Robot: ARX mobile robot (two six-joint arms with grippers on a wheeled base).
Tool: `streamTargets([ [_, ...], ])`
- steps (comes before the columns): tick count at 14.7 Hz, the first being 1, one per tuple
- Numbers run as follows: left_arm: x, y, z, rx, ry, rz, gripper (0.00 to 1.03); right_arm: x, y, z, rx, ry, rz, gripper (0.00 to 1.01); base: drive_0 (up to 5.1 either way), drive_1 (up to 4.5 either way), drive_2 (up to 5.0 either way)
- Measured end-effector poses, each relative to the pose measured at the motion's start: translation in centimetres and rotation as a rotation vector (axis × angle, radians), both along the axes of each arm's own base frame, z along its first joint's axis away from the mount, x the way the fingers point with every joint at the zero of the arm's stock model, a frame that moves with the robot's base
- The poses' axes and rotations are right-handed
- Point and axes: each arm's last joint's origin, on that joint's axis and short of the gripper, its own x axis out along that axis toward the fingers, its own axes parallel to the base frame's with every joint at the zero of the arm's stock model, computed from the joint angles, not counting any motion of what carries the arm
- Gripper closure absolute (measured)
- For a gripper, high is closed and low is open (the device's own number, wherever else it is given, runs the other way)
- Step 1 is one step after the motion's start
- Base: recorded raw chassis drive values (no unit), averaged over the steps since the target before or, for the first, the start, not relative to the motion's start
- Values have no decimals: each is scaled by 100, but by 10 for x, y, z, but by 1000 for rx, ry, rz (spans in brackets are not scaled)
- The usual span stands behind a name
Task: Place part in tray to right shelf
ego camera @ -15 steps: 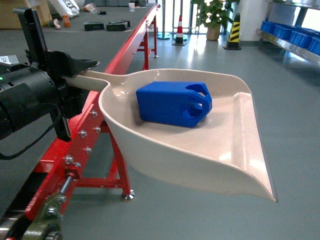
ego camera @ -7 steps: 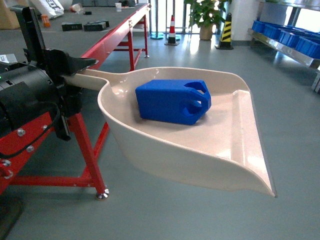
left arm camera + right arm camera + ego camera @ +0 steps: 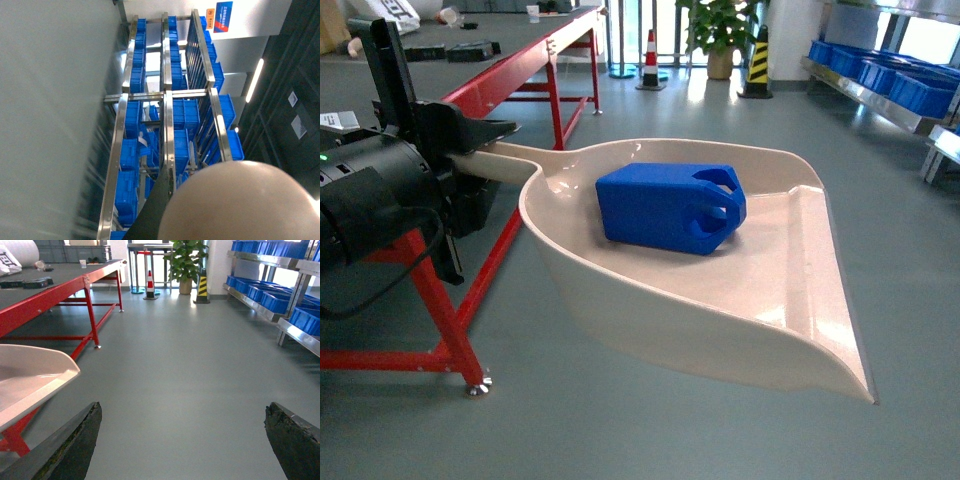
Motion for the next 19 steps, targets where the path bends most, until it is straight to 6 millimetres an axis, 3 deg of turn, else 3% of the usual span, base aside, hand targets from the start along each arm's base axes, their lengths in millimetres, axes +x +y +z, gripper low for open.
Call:
streamTargets([
  [5,-1,-6,1,-1,-6,-30,90,0,0,0,0,2,-6,3,194,-104,-104],
  [19,0,0,0,-1,-1,0,90,0,0,0,0,2,0,3,6,439,-427],
])
